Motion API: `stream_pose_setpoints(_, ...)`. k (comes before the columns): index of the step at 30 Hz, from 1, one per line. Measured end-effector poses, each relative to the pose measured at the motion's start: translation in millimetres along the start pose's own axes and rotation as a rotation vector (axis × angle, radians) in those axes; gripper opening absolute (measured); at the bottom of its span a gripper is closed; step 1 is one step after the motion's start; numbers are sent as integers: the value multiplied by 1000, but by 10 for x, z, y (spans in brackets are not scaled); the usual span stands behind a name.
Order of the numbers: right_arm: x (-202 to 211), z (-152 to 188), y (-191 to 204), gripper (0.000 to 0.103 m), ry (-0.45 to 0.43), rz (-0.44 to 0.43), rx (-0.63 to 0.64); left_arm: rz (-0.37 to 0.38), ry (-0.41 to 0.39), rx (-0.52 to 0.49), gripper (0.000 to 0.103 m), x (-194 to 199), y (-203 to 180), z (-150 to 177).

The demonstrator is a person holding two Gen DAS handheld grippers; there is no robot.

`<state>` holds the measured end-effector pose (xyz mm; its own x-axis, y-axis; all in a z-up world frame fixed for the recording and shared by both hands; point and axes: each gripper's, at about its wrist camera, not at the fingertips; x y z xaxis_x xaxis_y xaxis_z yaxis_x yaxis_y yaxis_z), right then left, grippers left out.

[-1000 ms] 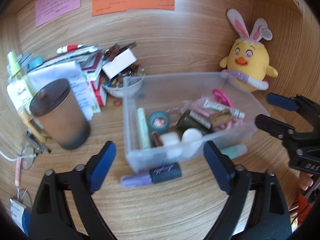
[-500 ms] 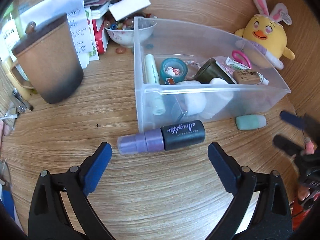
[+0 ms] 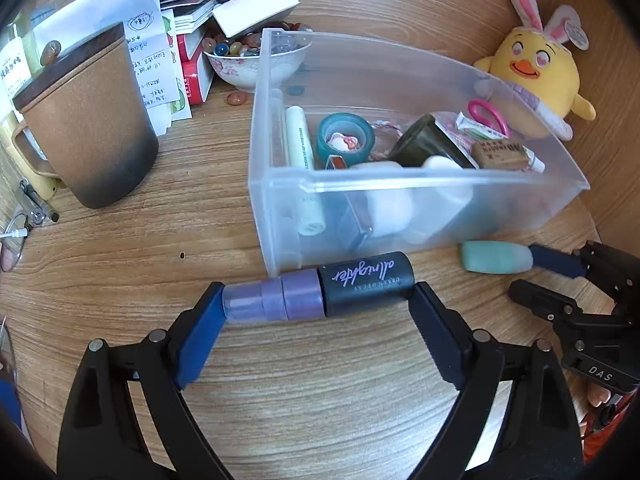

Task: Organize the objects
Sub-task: 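Grasp the purple-black spray bottle with the left tool while the right tool grasps the mint-green tube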

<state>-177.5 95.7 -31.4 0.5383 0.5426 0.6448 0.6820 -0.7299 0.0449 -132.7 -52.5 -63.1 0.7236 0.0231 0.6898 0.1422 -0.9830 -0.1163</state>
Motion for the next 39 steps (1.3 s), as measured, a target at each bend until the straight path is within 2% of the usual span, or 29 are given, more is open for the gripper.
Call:
stream_pose_setpoints(5, 81, 22, 148, 33, 14, -49, 56, 15, -10, -21, 91, 95, -20, 89)
stream_pose_setpoints(9, 117, -44, 210, 34, -5, -30, 90, 18, -35, -37, 91, 229, -51, 134)
stream_pose_setpoints(12, 65, -90, 265, 43, -11, -6, 127, 19, -57, -45, 91, 334, -51, 157)
stream_pose_setpoints(17, -86, -139, 302, 43, 5, 20, 149, 25, -83, -59, 91, 459, -83, 145)
stream_pose_setpoints(20, -130, -139, 254, 43, 21, -3, 116, 29, -102, -58, 91, 507, -104, 110)
stream_pose_setpoints(21, -128, -137, 239, 40, 20, -7, 105, 30, -108, -58, 91, 522, -102, 96)
stream_pose_setpoints(22, -126, -135, 227, 33, 22, -11, 99, 31, -115, -58, 91, 536, -114, 76)
stream_pose_setpoints(25, -65, -123, 230, 25, 13, -40, 81, 30, -138, -62, 91, 590, -110, 29)
stream_pose_setpoints(31, 54, -113, 289, 15, -14, -51, 88, 35, -177, -66, 91, 662, -144, -58)
stream_pose_setpoints(34, 112, -131, 278, 11, -26, -67, 69, 37, -203, -71, 91, 714, -168, -111)
stream_pose_setpoints(39, 92, -125, 268, 13, -18, -49, 72, 37, -241, -89, 91, 797, -231, -210)
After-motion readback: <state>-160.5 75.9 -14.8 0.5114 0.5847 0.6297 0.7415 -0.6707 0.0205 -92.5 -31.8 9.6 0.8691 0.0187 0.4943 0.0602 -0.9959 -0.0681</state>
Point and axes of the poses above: each gripper's, at about its wrist camera, not at the fingertips, and x roughly against the way its jaws point, y to its left, z to its underside, and after that the axes turned 13 degrees about -y, right-handed
